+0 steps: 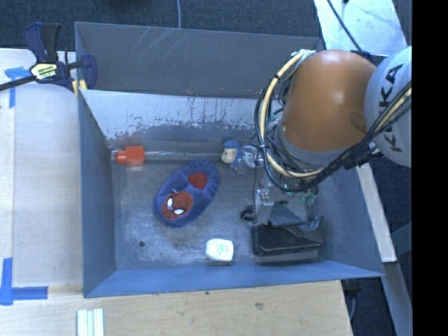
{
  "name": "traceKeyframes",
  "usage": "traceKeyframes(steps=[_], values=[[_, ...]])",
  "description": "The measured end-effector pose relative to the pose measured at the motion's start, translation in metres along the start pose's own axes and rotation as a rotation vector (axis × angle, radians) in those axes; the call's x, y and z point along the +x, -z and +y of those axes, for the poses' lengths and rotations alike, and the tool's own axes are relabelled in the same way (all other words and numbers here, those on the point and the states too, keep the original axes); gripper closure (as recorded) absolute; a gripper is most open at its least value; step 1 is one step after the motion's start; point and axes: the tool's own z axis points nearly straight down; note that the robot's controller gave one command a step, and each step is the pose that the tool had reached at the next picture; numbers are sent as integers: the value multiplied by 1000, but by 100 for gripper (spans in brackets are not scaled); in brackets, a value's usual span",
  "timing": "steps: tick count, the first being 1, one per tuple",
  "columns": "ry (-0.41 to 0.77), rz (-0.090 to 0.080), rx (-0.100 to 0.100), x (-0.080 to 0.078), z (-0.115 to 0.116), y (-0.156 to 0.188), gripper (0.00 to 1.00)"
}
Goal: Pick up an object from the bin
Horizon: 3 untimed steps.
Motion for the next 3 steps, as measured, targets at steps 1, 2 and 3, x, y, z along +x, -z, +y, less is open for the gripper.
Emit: traceKeyframes(steps=[1,2,3], values=[[94,1,1,33,-52,-147,0],[335,-11,4,36,-114,-119,0],[267,1,-1,18,-111,-125,0]])
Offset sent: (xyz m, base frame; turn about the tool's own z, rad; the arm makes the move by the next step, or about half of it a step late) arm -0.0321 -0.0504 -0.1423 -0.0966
